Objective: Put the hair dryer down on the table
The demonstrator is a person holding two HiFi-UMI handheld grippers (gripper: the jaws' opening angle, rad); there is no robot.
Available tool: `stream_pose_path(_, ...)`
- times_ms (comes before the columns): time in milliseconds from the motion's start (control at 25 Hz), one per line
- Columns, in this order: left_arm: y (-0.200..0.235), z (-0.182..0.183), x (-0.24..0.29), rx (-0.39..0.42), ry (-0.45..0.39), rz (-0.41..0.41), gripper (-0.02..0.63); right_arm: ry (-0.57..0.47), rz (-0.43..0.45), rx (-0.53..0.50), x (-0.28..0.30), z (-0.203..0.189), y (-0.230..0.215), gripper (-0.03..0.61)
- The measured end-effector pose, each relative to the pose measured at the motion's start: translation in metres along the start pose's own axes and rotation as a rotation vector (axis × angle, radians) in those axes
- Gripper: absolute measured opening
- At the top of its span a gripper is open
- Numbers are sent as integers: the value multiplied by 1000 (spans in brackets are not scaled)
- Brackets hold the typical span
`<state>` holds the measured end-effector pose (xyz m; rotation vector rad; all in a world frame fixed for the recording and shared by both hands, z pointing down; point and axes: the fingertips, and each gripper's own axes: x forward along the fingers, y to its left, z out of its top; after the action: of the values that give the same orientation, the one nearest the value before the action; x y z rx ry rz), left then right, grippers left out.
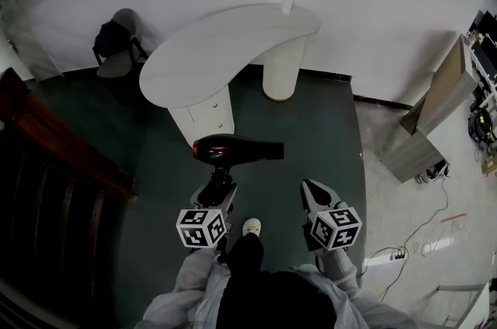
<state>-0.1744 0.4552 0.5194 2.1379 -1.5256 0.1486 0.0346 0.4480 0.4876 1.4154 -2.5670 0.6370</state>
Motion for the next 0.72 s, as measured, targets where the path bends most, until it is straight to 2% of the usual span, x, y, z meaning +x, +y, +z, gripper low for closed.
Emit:
stream_pose_path(160, 30, 47, 50, 12, -20, -23, 270, -10, -12, -14, 59, 36, -13, 11)
stream_pose_path(360, 67, 81, 100, 15, -30, -39, 270, -27, -19, -33, 126, 66, -24, 11)
stream_pose_path(720, 95, 94, 150, -21, 29, -25, 270, 24, -29, -11, 180, 78, -48, 11)
